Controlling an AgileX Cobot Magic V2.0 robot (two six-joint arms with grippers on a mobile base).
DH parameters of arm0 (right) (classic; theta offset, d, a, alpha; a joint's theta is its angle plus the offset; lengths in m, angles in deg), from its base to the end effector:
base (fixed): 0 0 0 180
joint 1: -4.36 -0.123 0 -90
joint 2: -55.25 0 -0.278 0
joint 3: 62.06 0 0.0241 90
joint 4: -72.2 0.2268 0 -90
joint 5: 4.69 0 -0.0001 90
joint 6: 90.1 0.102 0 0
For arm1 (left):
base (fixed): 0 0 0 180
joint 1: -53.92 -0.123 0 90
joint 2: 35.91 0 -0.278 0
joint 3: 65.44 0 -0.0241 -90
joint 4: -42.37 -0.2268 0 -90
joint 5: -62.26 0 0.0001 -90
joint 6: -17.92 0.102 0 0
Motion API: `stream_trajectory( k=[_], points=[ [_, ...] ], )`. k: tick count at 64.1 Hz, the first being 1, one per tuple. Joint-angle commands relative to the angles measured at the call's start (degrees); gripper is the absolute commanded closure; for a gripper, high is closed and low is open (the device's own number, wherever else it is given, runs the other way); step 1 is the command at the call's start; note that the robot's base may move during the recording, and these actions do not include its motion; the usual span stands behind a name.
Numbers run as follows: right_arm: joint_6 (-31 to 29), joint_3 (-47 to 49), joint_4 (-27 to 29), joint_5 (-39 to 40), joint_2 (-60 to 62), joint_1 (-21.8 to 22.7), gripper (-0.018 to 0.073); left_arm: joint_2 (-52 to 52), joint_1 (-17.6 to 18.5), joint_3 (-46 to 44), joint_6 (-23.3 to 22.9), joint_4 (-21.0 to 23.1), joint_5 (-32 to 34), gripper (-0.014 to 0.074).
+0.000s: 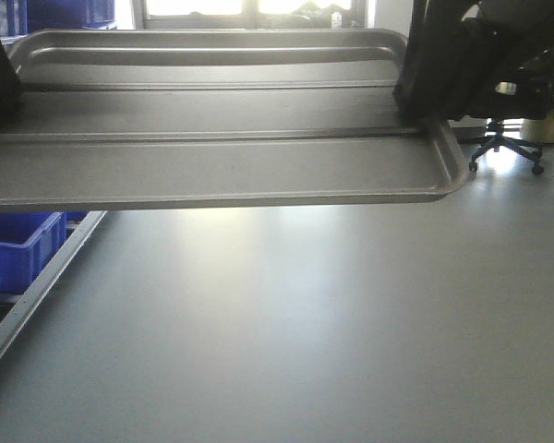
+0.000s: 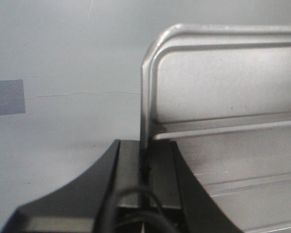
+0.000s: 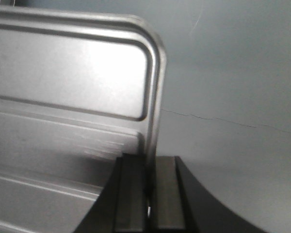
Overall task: Grab silver tray and stack on right shelf
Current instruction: 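Carry the held silver tray while driving to the other shelf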
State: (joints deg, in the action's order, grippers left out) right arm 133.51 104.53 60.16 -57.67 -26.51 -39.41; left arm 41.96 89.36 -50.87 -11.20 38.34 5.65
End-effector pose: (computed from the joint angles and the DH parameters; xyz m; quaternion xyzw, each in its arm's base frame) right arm 0.1866 0.1552 0.3168 -0.0391 0.9563 0.1177 0.2649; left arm 0.1840 -0.1236 0.3219 0.0639 0.9611 -0.1141 0.2433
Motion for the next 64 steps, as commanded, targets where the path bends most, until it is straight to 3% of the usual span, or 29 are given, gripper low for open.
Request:
stream_trajectory(
  k=[1,64],
  points=[
    [-1.0,1.4,-3.2,0.1,1.8,0.3,0.0503,-1.4,0.0,-1.8,0.2,-3.0,0.0,0.0691],
    [-1.0,1.4,-3.2,0.1,1.8,0.3,0.0503,-1.4,0.0,-1.8,0.2,-2.9,0.0,0.0691]
  ],
)
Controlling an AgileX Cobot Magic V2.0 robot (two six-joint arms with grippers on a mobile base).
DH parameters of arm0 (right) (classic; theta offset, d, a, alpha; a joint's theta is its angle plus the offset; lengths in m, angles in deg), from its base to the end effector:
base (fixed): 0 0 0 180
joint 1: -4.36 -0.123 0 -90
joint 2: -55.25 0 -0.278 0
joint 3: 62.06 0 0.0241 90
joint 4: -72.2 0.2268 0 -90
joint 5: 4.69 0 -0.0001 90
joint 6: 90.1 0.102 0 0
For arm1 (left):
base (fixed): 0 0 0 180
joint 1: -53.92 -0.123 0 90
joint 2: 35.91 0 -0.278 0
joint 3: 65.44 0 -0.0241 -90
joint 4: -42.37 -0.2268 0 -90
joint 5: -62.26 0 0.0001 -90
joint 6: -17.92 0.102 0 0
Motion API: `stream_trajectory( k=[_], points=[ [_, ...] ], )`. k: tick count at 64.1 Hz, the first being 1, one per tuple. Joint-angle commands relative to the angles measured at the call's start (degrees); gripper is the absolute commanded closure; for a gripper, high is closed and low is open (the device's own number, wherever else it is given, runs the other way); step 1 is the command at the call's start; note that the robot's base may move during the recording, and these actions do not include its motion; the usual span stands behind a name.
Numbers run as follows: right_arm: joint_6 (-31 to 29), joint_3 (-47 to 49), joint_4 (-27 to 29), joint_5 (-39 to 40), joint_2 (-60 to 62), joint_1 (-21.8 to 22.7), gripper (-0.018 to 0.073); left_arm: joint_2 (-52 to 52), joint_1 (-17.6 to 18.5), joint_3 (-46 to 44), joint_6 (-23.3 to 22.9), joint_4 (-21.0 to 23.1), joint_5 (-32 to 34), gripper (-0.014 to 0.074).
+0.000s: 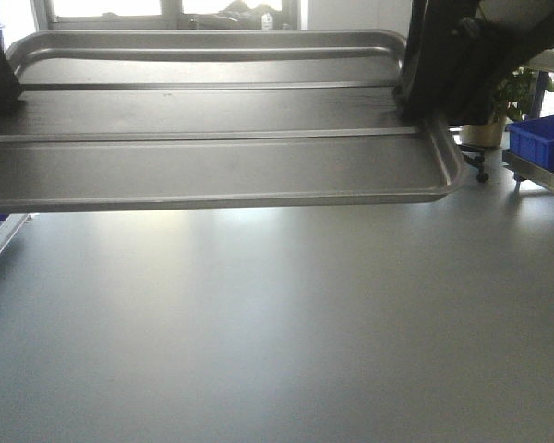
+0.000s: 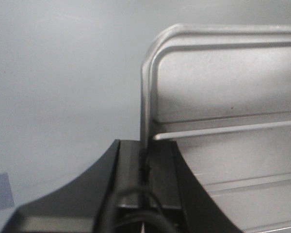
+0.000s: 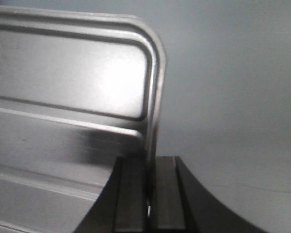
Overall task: Grab silver tray and stack on right shelf
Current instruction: 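Carry the held silver tray while driving to the other shelf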
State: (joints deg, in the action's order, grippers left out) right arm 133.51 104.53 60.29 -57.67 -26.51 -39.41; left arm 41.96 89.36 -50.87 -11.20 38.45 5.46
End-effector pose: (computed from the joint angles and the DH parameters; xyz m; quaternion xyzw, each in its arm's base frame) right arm 0.1865 0.1553 0.3167 -0.0387 0.9564 0.1185 0.2642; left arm 0.1837 -0.1236 0.3217 0.0636 0.9616 -0.1140 0.2415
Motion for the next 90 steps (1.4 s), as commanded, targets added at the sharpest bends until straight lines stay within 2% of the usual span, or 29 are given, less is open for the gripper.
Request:
stream_trajectory(
  k=[1,90],
  points=[
    [-1.0,1.4,-3.4,0.1,1.8,0.3,0.0503,-1.4,0.0,-1.8,0.2,-3.0,0.2,0.0691],
    [-1.0,1.4,-3.4,0.1,1.8,0.3,0.0503,-1.4,0.0,-1.8,0.2,-2.0,0.2,0.0691]
  ],
)
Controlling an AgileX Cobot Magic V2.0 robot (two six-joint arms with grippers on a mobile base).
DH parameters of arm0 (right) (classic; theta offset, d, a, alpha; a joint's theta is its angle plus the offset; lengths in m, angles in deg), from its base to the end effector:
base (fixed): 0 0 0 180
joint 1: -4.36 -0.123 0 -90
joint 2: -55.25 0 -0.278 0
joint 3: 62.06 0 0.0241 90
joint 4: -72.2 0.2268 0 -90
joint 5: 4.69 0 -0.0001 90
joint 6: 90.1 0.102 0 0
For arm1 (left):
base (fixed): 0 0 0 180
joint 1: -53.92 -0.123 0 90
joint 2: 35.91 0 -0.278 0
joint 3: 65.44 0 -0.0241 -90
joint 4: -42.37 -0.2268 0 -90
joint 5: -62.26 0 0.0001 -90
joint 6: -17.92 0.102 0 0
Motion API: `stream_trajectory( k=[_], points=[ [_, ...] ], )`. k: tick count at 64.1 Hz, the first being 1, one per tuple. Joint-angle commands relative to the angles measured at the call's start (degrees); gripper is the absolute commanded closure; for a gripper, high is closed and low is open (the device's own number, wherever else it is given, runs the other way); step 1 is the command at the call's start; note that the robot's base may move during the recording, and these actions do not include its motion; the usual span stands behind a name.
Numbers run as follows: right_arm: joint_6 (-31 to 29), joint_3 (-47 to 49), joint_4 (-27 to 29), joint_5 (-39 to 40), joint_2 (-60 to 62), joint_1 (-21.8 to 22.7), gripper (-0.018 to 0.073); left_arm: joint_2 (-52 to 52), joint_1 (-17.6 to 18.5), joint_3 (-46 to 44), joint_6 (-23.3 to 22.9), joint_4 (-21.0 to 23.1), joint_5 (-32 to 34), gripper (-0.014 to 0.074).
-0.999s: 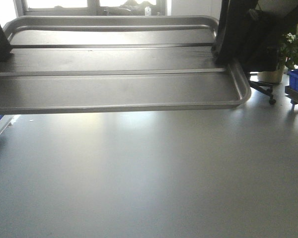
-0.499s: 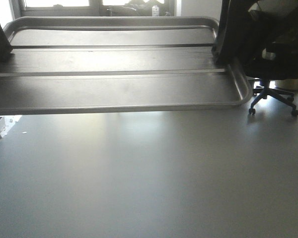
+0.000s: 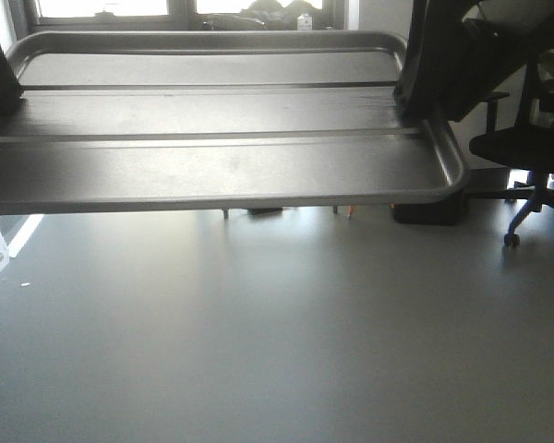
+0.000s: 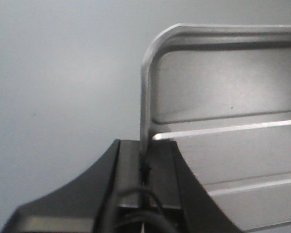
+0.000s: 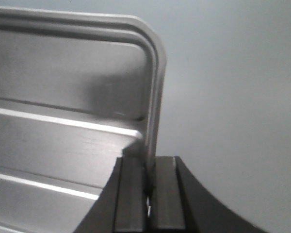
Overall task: Grab silver tray and stack on right shelf
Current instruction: 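Carry the held silver tray while driving to the other shelf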
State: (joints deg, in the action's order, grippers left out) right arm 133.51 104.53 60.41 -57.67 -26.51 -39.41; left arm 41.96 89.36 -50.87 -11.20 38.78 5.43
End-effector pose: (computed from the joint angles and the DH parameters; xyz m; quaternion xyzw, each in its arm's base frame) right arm 0.1863 0.1555 0.3167 -0.0383 0.9565 0.1192 0.2635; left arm 0.1834 -0.1239 0.3217 0.0627 0.9618 -0.1162 0.2398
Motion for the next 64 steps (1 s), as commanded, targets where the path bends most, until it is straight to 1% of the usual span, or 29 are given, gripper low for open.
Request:
stream_trajectory(
  k=[1,64],
  points=[
    [-1.0,1.4,-3.5,0.1,1.8,0.3,0.0503,-1.4,0.0,-1.8,0.2,-2.3,0.3,0.0691],
    [-1.0,1.5,-3.6,0.1,1.8,0.3,0.0503,-1.4,0.0,-1.8,0.2,-2.2,0.3,0.0691]
  ],
)
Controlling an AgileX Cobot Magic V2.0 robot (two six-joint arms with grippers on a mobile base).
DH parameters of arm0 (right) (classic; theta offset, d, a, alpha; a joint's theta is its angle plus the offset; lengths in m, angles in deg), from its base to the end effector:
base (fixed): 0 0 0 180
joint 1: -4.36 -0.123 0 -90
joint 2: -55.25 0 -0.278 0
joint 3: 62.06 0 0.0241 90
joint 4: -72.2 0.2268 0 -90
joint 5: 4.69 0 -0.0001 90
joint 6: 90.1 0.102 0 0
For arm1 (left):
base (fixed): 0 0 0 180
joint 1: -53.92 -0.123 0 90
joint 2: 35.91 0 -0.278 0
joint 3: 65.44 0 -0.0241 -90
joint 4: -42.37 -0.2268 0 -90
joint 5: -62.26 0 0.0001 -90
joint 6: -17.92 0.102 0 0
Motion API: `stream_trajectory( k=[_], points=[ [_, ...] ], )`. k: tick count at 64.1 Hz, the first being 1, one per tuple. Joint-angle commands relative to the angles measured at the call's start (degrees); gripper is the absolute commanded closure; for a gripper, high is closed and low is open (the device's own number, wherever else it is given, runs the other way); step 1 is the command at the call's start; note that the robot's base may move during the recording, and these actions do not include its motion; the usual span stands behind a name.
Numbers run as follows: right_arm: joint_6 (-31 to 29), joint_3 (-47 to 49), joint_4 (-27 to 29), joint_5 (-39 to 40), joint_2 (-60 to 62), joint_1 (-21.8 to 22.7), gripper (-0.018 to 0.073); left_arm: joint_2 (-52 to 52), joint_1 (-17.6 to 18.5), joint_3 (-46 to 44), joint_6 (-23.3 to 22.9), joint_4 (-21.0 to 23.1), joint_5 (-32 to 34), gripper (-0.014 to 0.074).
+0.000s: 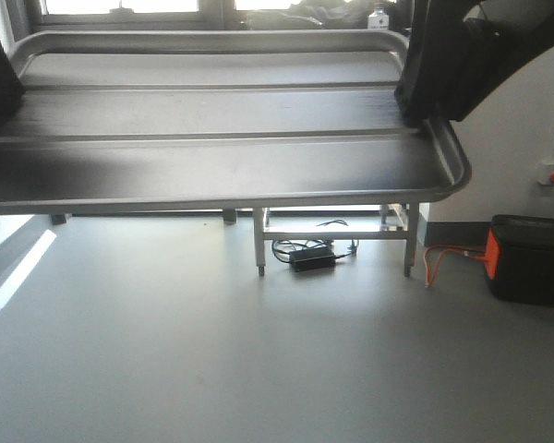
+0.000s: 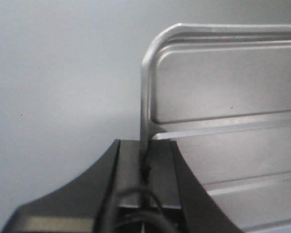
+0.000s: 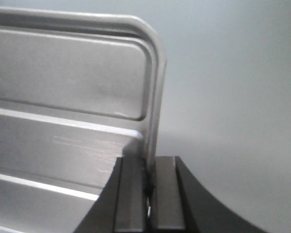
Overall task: Grab silver tray and stack on right shelf
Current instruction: 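Carry the held silver tray while driving to the other shelf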
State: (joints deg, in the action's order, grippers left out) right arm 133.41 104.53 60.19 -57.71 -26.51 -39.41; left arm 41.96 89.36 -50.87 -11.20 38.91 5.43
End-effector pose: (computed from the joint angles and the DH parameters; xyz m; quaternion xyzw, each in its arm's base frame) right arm 0.1865 0.1552 0.3167 -0.0398 0.9564 0.1174 0.2646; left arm 0.1832 -0.1241 0.3216 0.0623 0.9618 -0.1171 0.2393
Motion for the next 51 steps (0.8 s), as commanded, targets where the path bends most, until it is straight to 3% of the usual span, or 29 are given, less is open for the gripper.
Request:
stream_trajectory(
  k=[1,51],
  points=[
    [-0.9,1.5,-3.3,0.1,1.8,0.3,0.0503,-1.4,0.0,-1.8,0.2,-2.4,0.3,0.0691],
    [-0.9,1.5,-3.3,0.1,1.8,0.3,0.0503,-1.4,0.0,-1.8,0.2,-2.6,0.3,0.0691]
  ],
)
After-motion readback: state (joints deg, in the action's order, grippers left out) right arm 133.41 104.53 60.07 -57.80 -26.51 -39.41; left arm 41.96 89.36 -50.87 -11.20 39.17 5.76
